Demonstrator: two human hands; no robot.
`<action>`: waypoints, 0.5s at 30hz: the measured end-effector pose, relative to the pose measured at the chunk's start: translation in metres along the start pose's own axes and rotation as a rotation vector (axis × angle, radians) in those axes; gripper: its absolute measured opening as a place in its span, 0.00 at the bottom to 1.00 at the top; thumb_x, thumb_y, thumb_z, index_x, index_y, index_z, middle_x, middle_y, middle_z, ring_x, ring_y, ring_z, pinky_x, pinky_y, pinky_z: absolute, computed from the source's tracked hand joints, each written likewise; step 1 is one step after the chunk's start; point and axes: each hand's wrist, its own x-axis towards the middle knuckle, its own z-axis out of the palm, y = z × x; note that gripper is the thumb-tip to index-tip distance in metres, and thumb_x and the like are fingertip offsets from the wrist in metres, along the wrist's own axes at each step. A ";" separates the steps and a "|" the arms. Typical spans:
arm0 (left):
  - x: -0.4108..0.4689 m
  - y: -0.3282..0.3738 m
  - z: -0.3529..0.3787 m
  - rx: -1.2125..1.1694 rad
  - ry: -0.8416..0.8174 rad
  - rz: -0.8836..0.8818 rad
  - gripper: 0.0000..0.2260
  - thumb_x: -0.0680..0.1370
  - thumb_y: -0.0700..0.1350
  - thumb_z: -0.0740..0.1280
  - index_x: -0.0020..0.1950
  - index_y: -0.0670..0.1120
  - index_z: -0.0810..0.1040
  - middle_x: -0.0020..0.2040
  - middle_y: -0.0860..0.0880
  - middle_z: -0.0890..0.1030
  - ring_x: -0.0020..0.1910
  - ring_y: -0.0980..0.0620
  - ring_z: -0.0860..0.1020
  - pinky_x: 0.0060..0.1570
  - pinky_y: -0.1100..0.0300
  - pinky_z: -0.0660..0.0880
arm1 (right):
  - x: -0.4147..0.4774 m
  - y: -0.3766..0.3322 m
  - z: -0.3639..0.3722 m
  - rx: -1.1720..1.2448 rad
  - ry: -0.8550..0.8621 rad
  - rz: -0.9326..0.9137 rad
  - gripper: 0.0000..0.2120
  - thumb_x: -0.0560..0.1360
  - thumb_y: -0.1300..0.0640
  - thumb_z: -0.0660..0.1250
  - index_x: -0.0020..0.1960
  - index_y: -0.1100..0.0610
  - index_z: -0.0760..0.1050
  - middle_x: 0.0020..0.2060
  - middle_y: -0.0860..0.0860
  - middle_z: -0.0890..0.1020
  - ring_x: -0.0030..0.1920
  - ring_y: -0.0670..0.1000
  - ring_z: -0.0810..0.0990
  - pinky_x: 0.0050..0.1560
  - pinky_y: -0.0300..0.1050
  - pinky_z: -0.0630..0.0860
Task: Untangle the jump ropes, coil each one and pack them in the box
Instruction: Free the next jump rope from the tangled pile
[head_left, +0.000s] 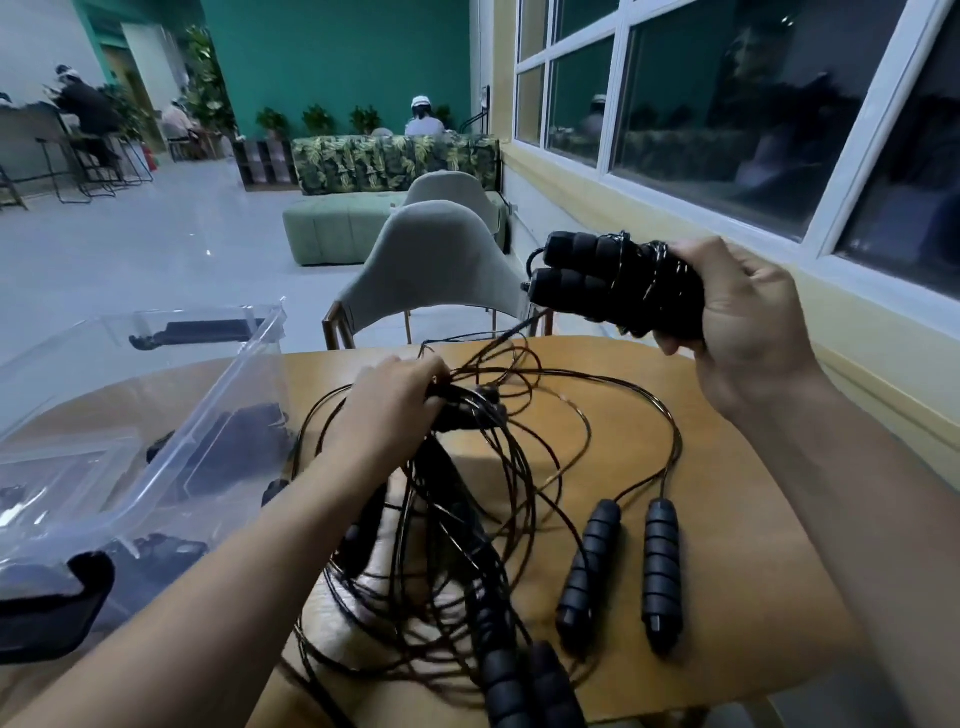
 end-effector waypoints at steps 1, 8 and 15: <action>0.009 -0.002 -0.005 0.005 0.040 -0.011 0.09 0.76 0.44 0.74 0.56 0.50 0.82 0.48 0.46 0.85 0.51 0.40 0.79 0.48 0.46 0.77 | 0.007 -0.004 0.003 -0.009 -0.011 -0.020 0.14 0.80 0.54 0.71 0.45 0.66 0.78 0.38 0.64 0.73 0.33 0.64 0.71 0.26 0.46 0.68; 0.077 -0.018 -0.045 0.070 0.222 -0.139 0.06 0.76 0.44 0.74 0.52 0.48 0.82 0.46 0.41 0.84 0.45 0.35 0.79 0.41 0.46 0.76 | 0.037 -0.022 0.029 -0.044 -0.045 -0.092 0.14 0.80 0.55 0.71 0.40 0.62 0.78 0.34 0.63 0.72 0.29 0.64 0.71 0.27 0.50 0.66; 0.044 -0.028 -0.019 0.148 -0.063 -0.248 0.13 0.78 0.42 0.69 0.59 0.54 0.81 0.57 0.47 0.84 0.57 0.40 0.80 0.49 0.52 0.75 | 0.013 0.017 0.045 -0.033 -0.069 0.063 0.14 0.82 0.57 0.70 0.39 0.60 0.79 0.33 0.60 0.74 0.26 0.57 0.72 0.26 0.46 0.68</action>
